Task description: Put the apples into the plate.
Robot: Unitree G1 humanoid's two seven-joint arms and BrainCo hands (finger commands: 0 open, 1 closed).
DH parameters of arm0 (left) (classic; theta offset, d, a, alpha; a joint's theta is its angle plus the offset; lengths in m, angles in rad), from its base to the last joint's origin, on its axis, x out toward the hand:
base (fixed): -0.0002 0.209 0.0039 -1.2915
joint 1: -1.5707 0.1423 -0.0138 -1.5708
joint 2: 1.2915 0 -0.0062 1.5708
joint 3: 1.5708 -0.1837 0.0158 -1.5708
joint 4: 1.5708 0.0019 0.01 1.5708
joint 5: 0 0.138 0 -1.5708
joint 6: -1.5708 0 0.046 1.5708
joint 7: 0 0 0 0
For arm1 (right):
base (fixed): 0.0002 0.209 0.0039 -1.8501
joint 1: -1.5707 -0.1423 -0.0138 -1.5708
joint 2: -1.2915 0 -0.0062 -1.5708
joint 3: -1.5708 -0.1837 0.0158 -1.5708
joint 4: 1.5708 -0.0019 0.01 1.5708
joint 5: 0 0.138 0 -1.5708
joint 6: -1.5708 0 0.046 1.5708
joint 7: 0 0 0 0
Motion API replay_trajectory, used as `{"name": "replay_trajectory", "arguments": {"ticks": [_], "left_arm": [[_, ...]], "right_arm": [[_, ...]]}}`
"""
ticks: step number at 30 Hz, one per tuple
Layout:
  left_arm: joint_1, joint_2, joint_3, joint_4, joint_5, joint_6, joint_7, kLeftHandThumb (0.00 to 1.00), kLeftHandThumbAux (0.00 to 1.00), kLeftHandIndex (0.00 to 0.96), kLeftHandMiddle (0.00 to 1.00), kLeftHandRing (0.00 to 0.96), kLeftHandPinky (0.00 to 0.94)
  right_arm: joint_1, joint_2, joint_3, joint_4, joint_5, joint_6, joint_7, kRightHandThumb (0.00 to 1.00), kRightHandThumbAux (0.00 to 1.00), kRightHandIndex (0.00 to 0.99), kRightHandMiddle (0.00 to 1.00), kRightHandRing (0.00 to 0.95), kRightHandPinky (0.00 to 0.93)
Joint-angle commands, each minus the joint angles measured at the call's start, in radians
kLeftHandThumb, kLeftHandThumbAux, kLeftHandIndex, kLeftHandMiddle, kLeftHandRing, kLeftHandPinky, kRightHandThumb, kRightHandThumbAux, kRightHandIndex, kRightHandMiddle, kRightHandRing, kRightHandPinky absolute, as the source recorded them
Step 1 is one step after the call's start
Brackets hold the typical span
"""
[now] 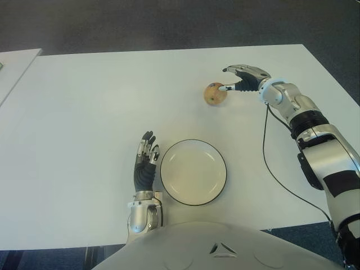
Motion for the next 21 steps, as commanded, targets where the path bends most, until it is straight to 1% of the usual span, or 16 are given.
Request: {"name": "replay_trajectory", "arguments": {"ticks": [1,7,12,18,21], "left_arm": [[0.0,-0.04,-0.007,0.021,0.021,-0.018,0.0,0.159,0.546,0.078,0.071,0.052,0.044],[-0.001,-0.035,-0.007,0.02,0.03,-0.007,-0.002,0.157,0.546,0.074,0.066,0.047,0.035],[0.001,-0.036,-0.005,0.02,0.032,-0.006,0.002,0.156,0.555,0.072,0.067,0.047,0.038],[0.0,-0.047,-0.004,0.032,0.022,-0.039,0.0,0.158,0.551,0.074,0.068,0.048,0.038],[0.0,-0.046,-0.004,0.034,0.026,-0.034,0.001,0.158,0.537,0.074,0.062,0.04,0.037]], "right_arm": [[-0.012,0.02,0.015,0.028,-0.015,0.003,-0.014,0.119,0.176,0.0,0.0,0.0,0.0],[-0.016,0.032,0.015,0.047,-0.015,0.008,-0.023,0.115,0.182,0.0,0.0,0.0,0.0],[-0.024,0.039,0.017,0.062,-0.016,0.016,-0.013,0.116,0.178,0.0,0.0,0.0,0.0],[-0.038,0.056,0.027,0.083,-0.023,0.033,0.002,0.119,0.168,0.0,0.0,0.0,0.0],[-0.042,0.067,0.033,0.097,-0.026,0.037,-0.008,0.12,0.168,0.0,0.0,0.0,0.0]]}}
